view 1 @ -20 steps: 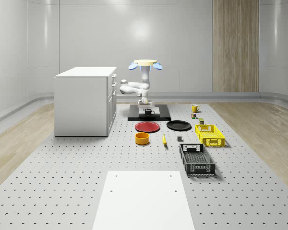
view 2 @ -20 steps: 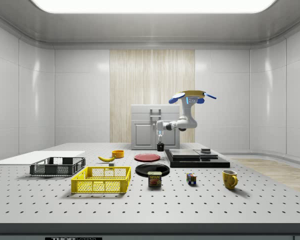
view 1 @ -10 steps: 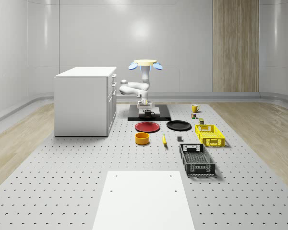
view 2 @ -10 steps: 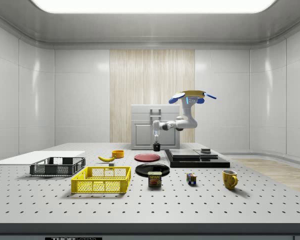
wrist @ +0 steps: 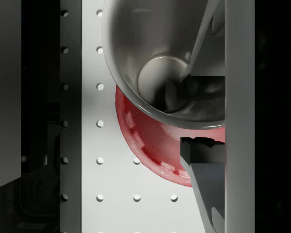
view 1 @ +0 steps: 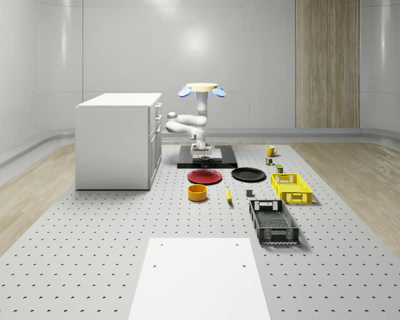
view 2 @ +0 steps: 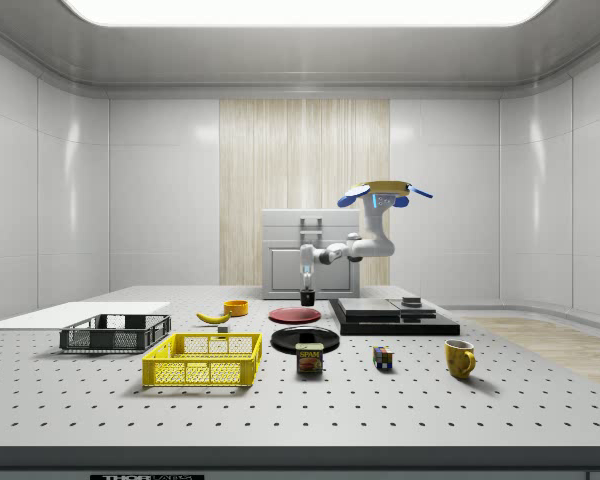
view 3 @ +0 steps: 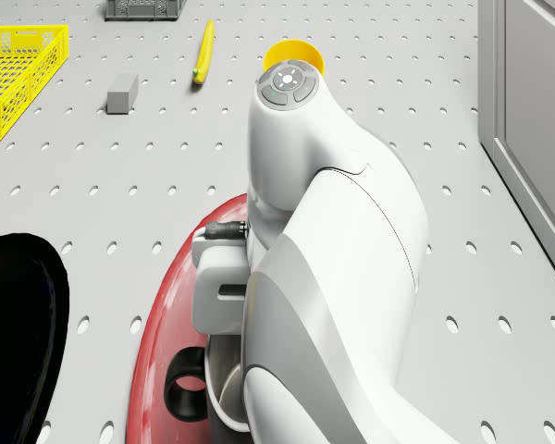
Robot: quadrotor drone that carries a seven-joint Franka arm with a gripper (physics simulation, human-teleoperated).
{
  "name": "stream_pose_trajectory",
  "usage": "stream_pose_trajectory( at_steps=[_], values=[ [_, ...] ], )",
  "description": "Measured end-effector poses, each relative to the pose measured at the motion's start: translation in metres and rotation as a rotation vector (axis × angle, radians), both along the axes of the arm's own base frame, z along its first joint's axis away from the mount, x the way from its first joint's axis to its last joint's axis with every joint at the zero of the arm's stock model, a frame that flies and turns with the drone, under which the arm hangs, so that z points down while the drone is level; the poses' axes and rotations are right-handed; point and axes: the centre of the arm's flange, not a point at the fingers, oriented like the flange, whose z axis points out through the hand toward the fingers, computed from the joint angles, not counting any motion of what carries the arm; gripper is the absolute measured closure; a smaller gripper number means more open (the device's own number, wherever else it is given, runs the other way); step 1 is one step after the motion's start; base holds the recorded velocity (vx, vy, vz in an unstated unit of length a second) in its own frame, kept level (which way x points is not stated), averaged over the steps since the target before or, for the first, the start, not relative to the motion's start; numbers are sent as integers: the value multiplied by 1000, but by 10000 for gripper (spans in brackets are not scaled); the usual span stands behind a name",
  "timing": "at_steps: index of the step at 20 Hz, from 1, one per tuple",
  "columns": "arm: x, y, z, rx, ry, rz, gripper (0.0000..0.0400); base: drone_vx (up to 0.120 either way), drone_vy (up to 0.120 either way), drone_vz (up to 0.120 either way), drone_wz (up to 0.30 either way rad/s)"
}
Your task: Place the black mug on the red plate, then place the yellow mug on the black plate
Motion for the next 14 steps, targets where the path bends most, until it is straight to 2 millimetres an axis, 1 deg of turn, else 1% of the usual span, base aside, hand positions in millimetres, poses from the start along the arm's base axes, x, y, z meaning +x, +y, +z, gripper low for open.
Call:
stream_pose_trajectory(
  at_steps=[3, 6, 10, 14],
  values=[
    [5, 0, 13, 0, 0, 0, 290, 0, 0, 0, 0],
    [16, 0, 21, 0, 0, 0, 290, 0, 0, 0, 0],
    [32, 0, 26, 0, 0, 0, 290, 0, 0, 0, 0],
    [45, 0, 29, 0, 0, 0, 290, 0, 0, 0, 0]
  ],
)
